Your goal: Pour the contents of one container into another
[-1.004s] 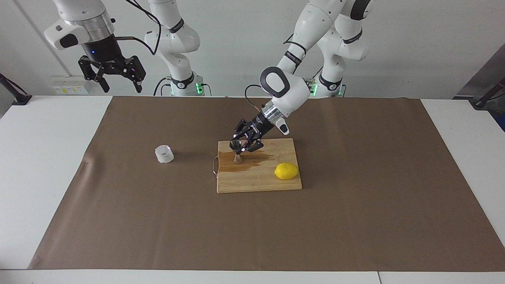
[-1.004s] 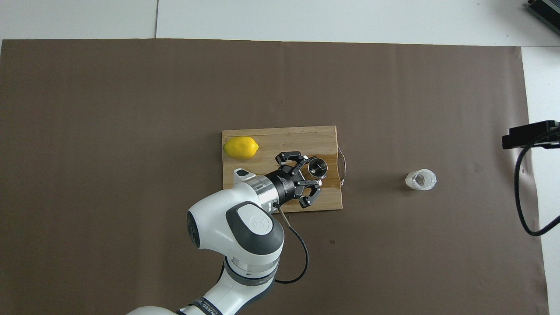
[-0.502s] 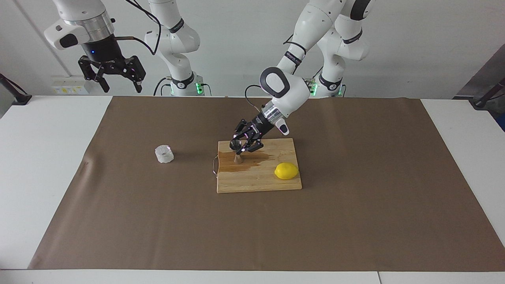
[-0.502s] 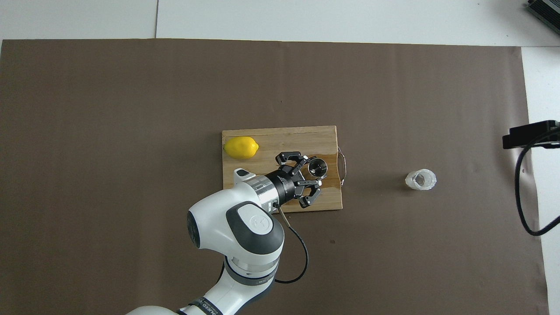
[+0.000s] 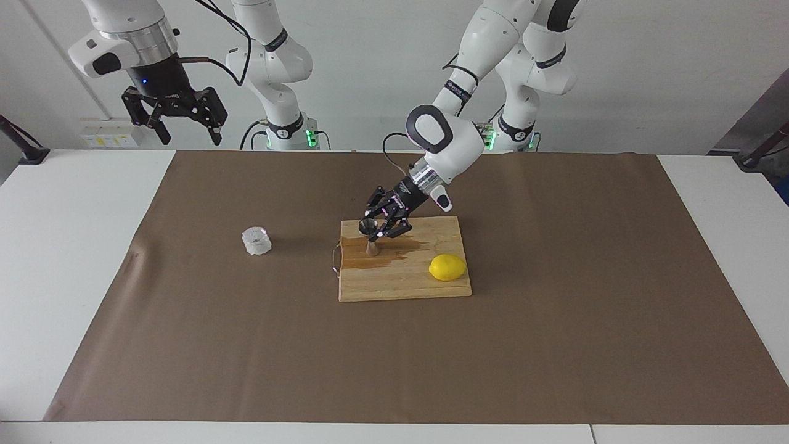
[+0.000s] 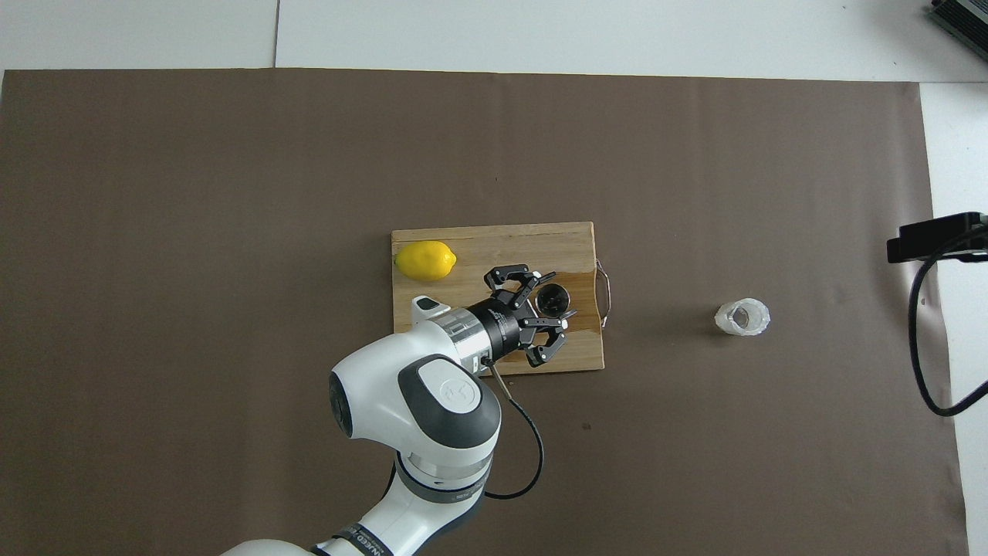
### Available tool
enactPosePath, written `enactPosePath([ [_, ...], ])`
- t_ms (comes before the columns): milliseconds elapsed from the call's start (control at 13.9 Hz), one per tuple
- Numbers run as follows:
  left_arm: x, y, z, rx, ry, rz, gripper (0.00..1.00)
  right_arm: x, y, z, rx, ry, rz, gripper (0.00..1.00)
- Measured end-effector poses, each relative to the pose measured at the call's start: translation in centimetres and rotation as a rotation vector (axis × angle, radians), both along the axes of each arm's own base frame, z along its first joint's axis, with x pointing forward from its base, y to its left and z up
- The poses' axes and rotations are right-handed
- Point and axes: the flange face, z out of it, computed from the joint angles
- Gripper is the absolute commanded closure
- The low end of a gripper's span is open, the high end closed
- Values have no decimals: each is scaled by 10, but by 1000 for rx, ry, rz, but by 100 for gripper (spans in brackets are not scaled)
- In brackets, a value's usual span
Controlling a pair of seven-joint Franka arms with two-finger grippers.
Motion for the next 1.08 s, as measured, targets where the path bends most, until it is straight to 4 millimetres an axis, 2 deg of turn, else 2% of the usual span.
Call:
enactPosePath([
  [72, 0, 0, 0, 1, -1, 1, 5, 0, 0, 0, 0, 0, 0, 0],
  [143, 0, 0, 0, 3, -3, 2, 0, 0, 0, 0, 0, 0, 0, 0],
  [430, 0, 3, 6, 21, -20, 20, 0, 0, 5, 0, 0, 0, 10, 0],
  [861, -4, 5, 71, -16, -108, 59, 0, 0, 6, -1, 0, 2, 17, 0],
  [1076, 9, 19, 83, -1, -150, 68, 0, 0, 4, -2, -1, 6, 27, 0],
])
